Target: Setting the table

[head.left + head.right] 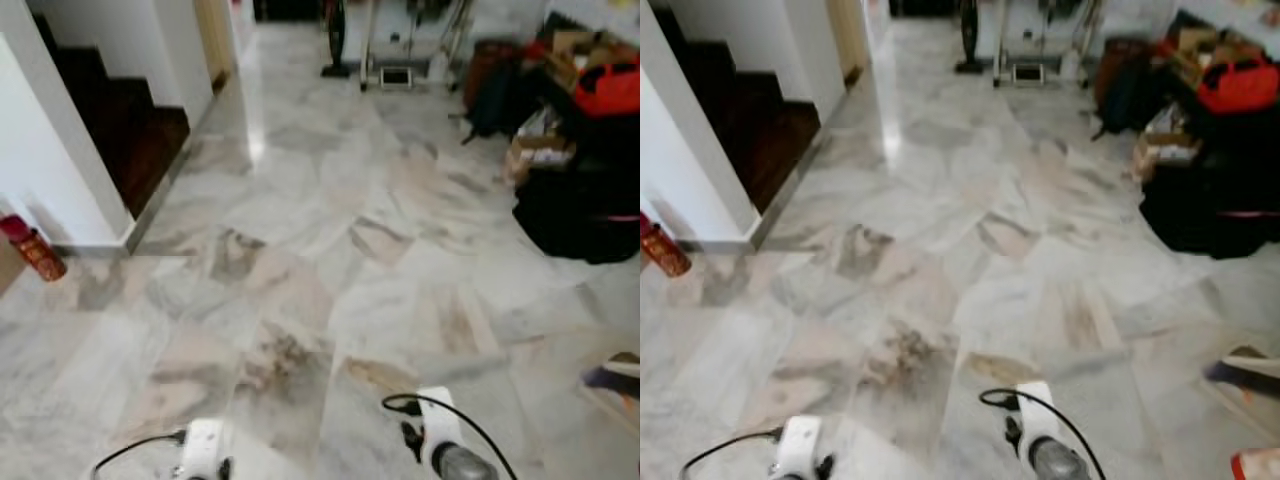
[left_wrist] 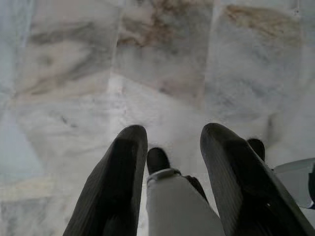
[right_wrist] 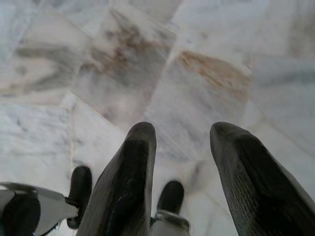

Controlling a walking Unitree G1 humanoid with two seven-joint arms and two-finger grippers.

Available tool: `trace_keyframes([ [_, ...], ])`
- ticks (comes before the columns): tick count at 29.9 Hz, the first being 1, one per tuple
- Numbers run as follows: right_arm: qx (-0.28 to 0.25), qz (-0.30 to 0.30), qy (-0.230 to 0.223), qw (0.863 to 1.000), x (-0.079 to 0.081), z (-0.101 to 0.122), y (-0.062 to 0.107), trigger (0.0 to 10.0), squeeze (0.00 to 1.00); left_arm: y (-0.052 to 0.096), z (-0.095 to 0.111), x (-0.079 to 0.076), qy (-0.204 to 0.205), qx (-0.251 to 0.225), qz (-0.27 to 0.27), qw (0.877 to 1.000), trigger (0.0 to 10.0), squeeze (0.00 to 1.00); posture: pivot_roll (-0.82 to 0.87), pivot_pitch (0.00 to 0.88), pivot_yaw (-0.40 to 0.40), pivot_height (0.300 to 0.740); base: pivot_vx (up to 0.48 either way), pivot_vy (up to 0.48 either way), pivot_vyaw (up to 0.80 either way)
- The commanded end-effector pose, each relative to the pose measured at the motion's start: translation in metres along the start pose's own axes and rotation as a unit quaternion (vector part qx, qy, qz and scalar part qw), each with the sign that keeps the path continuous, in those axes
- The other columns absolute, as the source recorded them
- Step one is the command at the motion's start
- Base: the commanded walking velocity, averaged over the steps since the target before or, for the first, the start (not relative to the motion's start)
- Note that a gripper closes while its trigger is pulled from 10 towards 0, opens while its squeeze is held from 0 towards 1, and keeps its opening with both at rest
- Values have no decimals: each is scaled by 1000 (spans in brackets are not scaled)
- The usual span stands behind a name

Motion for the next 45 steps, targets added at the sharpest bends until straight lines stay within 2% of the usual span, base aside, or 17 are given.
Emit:
trace_keyframes([
  [1, 5, -6, -8, 1000, -5, -6, 2, 10000, 0, 2, -3, 10, -2, 4, 9, 1000, 10000, 0, 26, 0, -14, 732, 0, 0, 0],
  [5, 9, -7, -6, 1000, -6, -8, 2, 10000, 0, -1, 7, 7, 4, -8, 8, 1000, 10000, 0, 32, 0, -29, 732, 0, 0, 0],
  [12, 4, -8, -7, 1000, -9, -3, 2, 10000, 0, -1, 9, 6, 4, -14, 5, 1000, 10000, 0, 31, 0, -33, 732, 0, 0, 0],
  [17, 0, -9, -9, 1000, -10, 1, 1, 10000, 0, 0, 4, 6, 11, -11, 9, 1000, 10000, 0, 27, 0, -46, 732, 0, 0, 0],
  [22, 3, -4, -11, 1000, -8, -3, 1, 10000, 0, 2, -3, 7, 29, -7, 17, 999, 10000, 0, 26, 0, -56, 732, 0, 0, 0],
  [26, 7, -1, -10, 1000, -7, -6, 2, 10000, 0, 3, -5, 7, 27, -6, 19, 999, 10000, 0, 32, 0, -63, 732, 0, 0, 0],
  [45, 7, 7, -22, 1000, 4, -5, 0, 10000, 0, 5, -9, 15, 16, -2, 24, 1000, 10000, 0, 44, 0, -53, 732, 0, 0, -593],
])
Point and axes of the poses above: a point about 5 cm out from each wrist's last joint towards the gripper, its own y axis pointing back from the gripper into the wrist, its own z axis along the axis of the wrist's last joint, x = y × z, the point moved 6 cm from there along -y, pointing out of the wrist towards the gripper, and after that the axes turned 11 degrees about y, right-handed, at the moved point
